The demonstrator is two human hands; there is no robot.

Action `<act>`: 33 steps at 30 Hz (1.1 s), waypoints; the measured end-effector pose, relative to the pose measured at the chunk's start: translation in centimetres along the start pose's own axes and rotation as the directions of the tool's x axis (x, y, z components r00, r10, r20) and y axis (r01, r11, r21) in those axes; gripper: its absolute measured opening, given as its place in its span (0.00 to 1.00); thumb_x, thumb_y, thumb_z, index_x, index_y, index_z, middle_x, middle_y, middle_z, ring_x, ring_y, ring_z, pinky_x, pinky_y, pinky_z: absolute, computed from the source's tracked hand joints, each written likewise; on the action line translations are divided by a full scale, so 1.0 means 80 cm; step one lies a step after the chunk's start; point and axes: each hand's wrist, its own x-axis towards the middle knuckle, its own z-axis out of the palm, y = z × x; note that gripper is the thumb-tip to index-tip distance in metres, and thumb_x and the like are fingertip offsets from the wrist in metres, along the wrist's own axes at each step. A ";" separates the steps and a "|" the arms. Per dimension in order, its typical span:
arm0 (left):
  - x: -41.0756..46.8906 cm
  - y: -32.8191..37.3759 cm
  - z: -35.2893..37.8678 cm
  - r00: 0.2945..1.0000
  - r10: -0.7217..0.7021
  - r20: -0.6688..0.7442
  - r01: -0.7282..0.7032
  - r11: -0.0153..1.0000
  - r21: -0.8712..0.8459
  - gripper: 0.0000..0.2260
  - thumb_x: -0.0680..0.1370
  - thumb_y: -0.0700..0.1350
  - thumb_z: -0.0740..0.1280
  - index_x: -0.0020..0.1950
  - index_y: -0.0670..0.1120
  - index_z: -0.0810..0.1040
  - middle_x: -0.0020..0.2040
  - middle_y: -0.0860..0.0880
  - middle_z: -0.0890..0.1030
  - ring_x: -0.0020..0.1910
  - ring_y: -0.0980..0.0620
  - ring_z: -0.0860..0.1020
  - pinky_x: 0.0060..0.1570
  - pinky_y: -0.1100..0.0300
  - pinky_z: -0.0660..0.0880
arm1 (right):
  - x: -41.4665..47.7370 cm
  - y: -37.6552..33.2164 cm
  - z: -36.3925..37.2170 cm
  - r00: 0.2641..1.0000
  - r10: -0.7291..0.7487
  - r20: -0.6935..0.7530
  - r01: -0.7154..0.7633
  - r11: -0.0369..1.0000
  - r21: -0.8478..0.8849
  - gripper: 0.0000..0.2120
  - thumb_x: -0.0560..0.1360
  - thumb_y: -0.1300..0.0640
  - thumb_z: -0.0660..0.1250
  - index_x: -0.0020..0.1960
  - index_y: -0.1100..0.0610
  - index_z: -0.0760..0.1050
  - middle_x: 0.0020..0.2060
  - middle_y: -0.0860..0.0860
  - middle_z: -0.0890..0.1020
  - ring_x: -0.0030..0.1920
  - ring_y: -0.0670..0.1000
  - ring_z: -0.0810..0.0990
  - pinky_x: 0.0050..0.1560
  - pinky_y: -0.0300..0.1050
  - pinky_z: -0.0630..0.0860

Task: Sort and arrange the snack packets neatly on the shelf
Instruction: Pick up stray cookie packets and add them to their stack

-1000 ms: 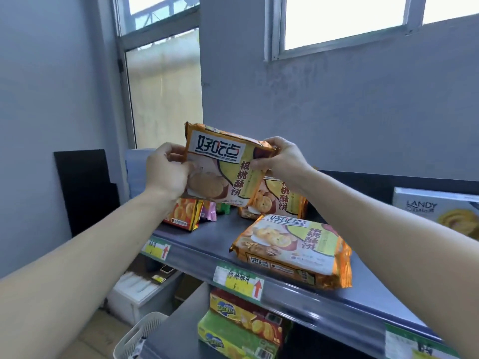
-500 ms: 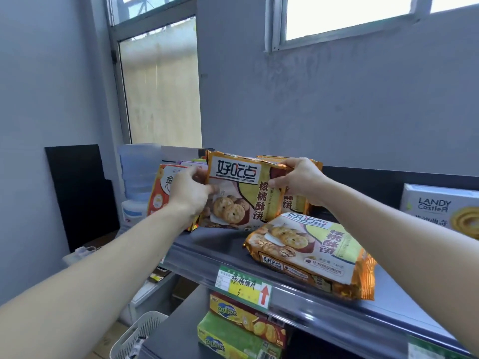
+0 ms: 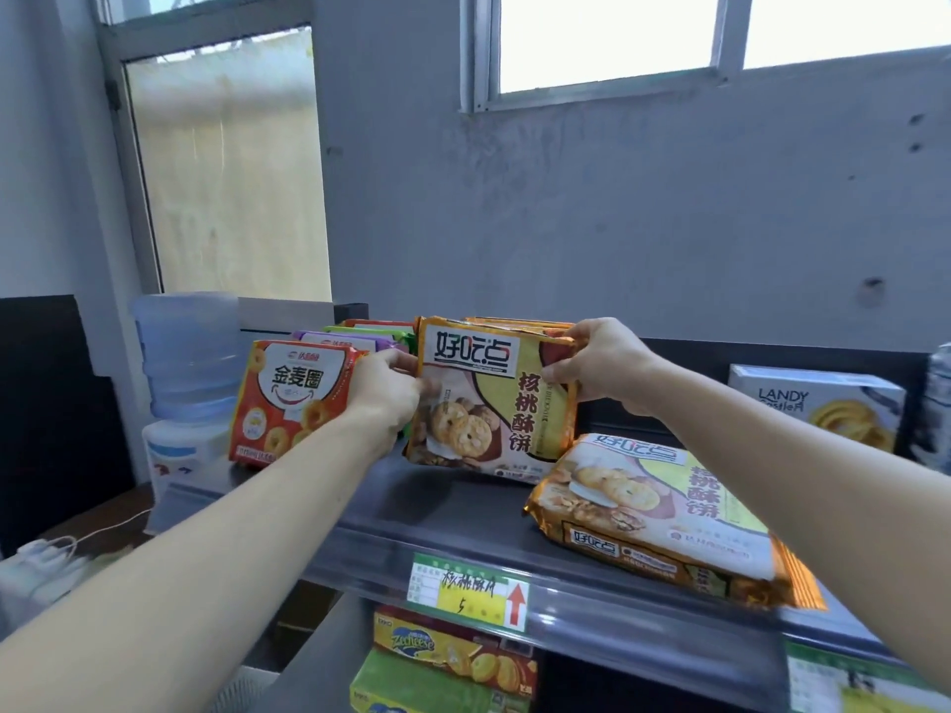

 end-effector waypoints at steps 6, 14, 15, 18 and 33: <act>0.012 -0.013 0.008 0.997 -0.054 0.059 0.056 0.998 -0.022 0.09 0.72 0.34 0.71 0.40 0.47 0.76 0.49 0.43 0.81 0.52 0.42 0.79 0.54 0.46 0.78 | -0.004 -0.005 0.007 0.996 0.055 -0.065 -0.059 0.996 -0.061 0.12 0.71 0.61 0.72 0.53 0.59 0.74 0.49 0.56 0.82 0.49 0.56 0.83 0.50 0.54 0.81; 0.036 -0.020 0.022 0.999 -0.038 0.009 0.038 0.999 0.011 0.08 0.75 0.34 0.66 0.50 0.45 0.77 0.52 0.45 0.81 0.54 0.44 0.78 0.51 0.51 0.79 | 0.001 -0.010 0.008 0.986 0.039 -0.162 -0.056 0.993 -0.101 0.14 0.73 0.63 0.70 0.53 0.56 0.68 0.52 0.57 0.78 0.54 0.57 0.80 0.53 0.54 0.80; 0.037 -0.021 0.022 0.999 -0.041 0.004 0.041 0.999 0.017 0.08 0.76 0.34 0.66 0.50 0.45 0.77 0.52 0.45 0.81 0.54 0.44 0.77 0.50 0.52 0.79 | 0.002 -0.010 0.010 0.986 0.037 -0.160 -0.054 0.993 -0.104 0.14 0.73 0.64 0.70 0.54 0.56 0.68 0.52 0.57 0.78 0.54 0.57 0.80 0.54 0.54 0.79; 0.039 -0.022 0.022 0.999 -0.050 0.002 0.050 0.999 0.015 0.08 0.75 0.34 0.67 0.51 0.44 0.77 0.50 0.45 0.79 0.51 0.46 0.76 0.47 0.55 0.76 | 0.003 -0.009 0.016 0.989 0.031 -0.144 -0.053 0.986 -0.156 0.15 0.74 0.63 0.68 0.57 0.57 0.68 0.53 0.56 0.78 0.55 0.55 0.79 0.54 0.54 0.79; 0.037 -0.020 0.012 0.971 -0.072 0.229 0.065 0.997 0.038 0.24 0.75 0.32 0.66 0.70 0.41 0.67 0.63 0.41 0.77 0.60 0.43 0.75 0.57 0.49 0.76 | -0.008 -0.009 0.018 0.987 0.019 -0.162 -0.072 0.944 -0.323 0.20 0.77 0.61 0.65 0.66 0.57 0.63 0.56 0.55 0.77 0.51 0.51 0.76 0.41 0.41 0.74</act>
